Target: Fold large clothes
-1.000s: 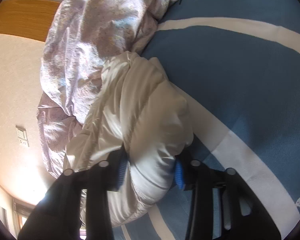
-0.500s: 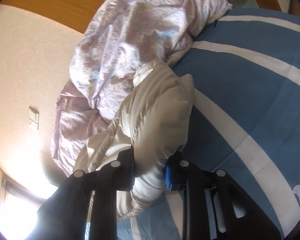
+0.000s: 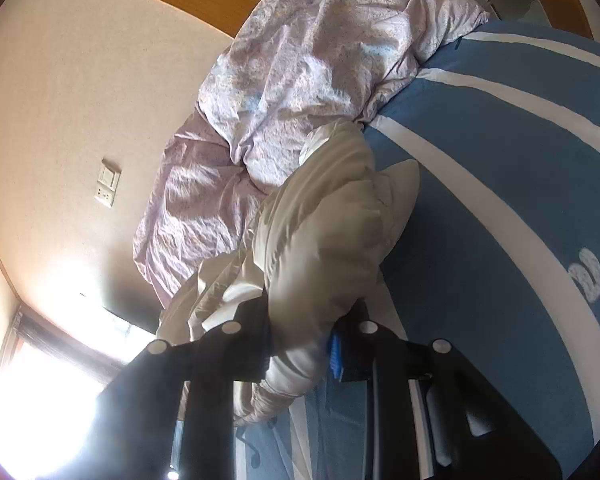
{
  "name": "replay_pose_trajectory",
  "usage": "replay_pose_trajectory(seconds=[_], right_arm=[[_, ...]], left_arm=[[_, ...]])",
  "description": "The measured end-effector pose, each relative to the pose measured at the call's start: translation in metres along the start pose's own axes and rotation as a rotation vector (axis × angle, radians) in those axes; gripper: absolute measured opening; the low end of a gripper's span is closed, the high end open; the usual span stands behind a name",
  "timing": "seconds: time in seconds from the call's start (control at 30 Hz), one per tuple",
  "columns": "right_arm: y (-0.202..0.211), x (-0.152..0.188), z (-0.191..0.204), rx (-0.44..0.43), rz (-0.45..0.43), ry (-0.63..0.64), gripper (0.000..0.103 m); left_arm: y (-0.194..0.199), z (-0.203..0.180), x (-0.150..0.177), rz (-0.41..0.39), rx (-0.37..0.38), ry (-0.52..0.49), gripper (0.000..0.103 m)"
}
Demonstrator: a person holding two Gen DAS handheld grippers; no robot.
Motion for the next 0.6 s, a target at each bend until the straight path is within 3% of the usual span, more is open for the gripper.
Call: replay_pose_trajectory(seconds=[0.23,0.4,0.5,0.6], right_arm=[[0.03,0.044,0.001,0.006,0.06,0.04,0.022],[0.04,0.06,-0.003,0.029,0.067,0.062,0.023],[0.041,0.068,-0.012,0.093,0.065,0.116,0.03],[0.045,0.073,-0.018,0.163,0.056,0.173,0.045]], left_arm=[[0.049,0.038,0.011,-0.014,-0.025,0.06,0.022],[0.059,0.052,0.018,-0.016,-0.043,0.063,0.023],[0.055,0.059,0.021,-0.002,-0.065,0.06,0.026],[0.056,0.064,0.022,-0.001,-0.093,0.037,0.036]])
Point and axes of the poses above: each gripper's, at about its wrist camera, not at the fingertips, and y roughly against the way its jaws point, z to its left, x to its underside, the point moved 9 cm from there along -y, roughly the way its jaws point, and after that the axes turned 9 degrees about -z, right-handed, at the moved point
